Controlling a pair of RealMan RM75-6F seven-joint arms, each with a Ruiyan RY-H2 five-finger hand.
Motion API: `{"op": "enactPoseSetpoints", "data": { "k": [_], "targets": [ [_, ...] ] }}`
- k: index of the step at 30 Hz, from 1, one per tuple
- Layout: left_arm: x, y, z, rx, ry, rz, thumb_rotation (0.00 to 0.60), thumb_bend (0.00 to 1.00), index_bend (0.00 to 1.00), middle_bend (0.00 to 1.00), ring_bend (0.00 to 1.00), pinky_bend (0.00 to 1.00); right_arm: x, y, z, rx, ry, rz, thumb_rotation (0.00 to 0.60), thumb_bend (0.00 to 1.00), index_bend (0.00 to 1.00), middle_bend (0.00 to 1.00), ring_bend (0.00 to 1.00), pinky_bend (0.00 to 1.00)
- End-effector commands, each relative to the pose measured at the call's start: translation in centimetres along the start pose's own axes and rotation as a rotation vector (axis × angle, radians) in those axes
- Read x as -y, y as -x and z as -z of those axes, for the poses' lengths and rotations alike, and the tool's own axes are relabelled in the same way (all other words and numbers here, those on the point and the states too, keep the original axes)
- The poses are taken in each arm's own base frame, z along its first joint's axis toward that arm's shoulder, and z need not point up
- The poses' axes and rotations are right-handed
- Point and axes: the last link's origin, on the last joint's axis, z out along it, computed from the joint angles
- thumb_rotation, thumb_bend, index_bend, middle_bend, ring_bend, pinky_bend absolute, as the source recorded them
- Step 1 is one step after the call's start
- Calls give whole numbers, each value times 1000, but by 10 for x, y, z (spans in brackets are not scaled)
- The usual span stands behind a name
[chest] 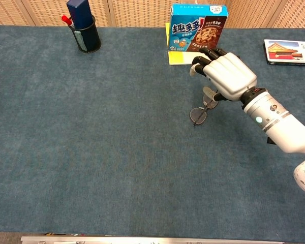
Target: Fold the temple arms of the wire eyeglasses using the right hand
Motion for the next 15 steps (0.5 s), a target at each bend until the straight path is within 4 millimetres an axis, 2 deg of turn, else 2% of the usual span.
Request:
{"op": "enactPoseSetpoints", "data": {
  "k": [1,15],
  "targets": [
    [0,0,0,-1,1,-1,600,101,210,182,230,485,1,2,-1,6,-1,3,600,350,340,241,78,155],
    [0,0,0,-1,1,0,600,101,211,183,231,485,0,16,-5,43,12,26,600,350,340,241,78,155]
  ]
}}
